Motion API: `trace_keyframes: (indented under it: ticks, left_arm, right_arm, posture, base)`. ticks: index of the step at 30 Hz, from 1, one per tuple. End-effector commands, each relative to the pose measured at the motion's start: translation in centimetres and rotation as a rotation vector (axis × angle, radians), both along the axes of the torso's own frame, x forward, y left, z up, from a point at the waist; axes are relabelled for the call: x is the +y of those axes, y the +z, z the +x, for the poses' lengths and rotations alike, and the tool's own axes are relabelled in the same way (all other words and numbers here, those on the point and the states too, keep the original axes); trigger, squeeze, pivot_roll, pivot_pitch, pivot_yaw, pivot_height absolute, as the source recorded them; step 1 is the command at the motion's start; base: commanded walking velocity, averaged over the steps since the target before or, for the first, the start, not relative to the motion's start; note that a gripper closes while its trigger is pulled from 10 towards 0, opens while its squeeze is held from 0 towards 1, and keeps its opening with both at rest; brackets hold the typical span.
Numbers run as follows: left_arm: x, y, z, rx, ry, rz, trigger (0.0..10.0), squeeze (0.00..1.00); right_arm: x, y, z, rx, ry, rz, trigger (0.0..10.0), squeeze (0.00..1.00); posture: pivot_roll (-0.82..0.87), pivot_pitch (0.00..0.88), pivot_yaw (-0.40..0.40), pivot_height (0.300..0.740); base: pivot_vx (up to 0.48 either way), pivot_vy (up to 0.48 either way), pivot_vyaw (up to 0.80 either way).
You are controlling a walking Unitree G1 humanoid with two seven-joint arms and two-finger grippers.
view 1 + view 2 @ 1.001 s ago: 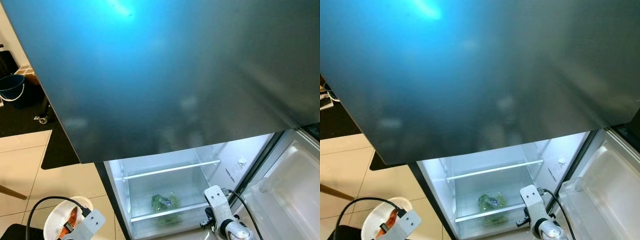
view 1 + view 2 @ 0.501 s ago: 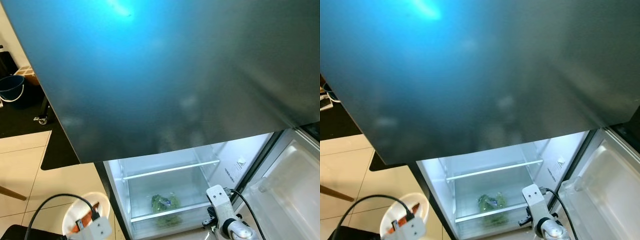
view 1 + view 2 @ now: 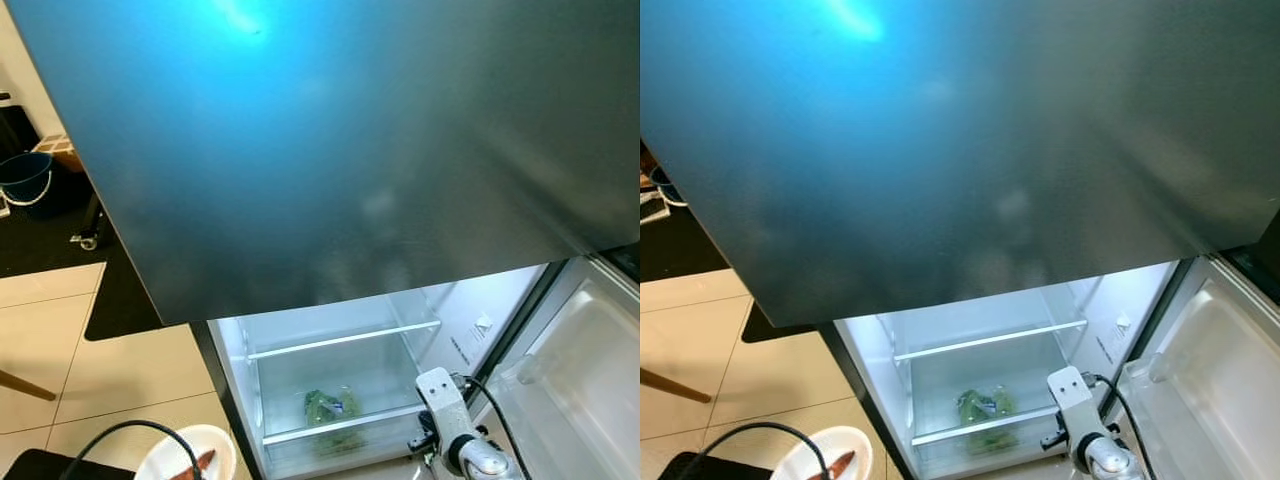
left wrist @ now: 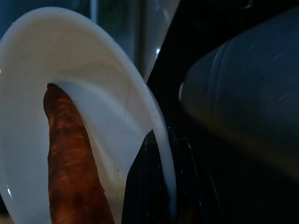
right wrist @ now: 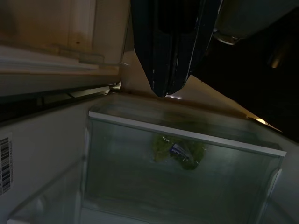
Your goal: Restocking fridge
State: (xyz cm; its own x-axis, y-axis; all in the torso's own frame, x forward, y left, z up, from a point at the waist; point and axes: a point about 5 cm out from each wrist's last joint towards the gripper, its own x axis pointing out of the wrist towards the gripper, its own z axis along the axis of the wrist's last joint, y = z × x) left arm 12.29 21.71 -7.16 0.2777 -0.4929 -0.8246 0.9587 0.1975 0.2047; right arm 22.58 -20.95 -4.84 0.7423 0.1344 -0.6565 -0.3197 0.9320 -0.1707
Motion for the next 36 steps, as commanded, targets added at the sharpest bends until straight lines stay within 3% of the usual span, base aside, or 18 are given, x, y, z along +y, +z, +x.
trace_keyframes:
  ticks: [1, 9, 16, 27, 29, 36]
  left_arm:
    - [-0.1, 0.2, 0.0, -0.018, -0.047, -0.007, 10.0, 0.00]
    - [-1.4, 0.5, 1.3, -0.089, -0.134, -0.010, 10.0, 0.00]
    - [-3.1, 1.6, 4.4, -0.167, -0.255, -0.007, 10.0, 0.00]
    - [-4.9, 3.0, 7.3, -0.235, -0.327, -0.028, 10.0, 0.00]
    - [-6.2, 3.6, 8.4, -0.266, -0.341, -0.061, 10.0, 0.00]
    - [-8.5, 4.2, 9.3, -0.295, -0.359, -0.119, 10.0, 0.00]
  right_arm:
    - [-0.1, 0.1, 0.1, 0.000, -0.009, 0.000, 10.0, 0.00]
    - [-0.2, 0.3, 0.5, -0.008, -0.013, -0.004, 10.0, 0.00]
    - [-0.2, 0.5, 0.8, -0.021, -0.018, -0.008, 10.0, 0.00]
    - [-0.9, 0.9, 1.1, -0.044, -0.046, -0.027, 10.0, 0.00]
    - [-1.1, 1.0, 1.3, -0.056, -0.062, -0.040, 10.0, 0.00]
    - [-1.9, 1.7, 1.9, -0.097, -0.093, -0.071, 10.0, 0.00]
  posture:
    - [-0.07, 0.000, 0.031, 0.740]
    - [-0.08, 0.000, 0.028, 0.740]
    - [-0.09, 0.000, 0.033, 0.740]
    - [-0.09, 0.000, 0.040, 0.740]
    - [-0.09, 0.000, 0.040, 0.740]
    - [-0.10, 0.000, 0.044, 0.740]
  base:
    - [0.000, 0.000, 0.00]
    - [0.000, 0.000, 0.00]
    - [0.000, 0.000, 0.00]
    - [0.000, 0.000, 0.00]
    - [0.000, 0.000, 0.00]
    - [0.000, 0.000, 0.00]
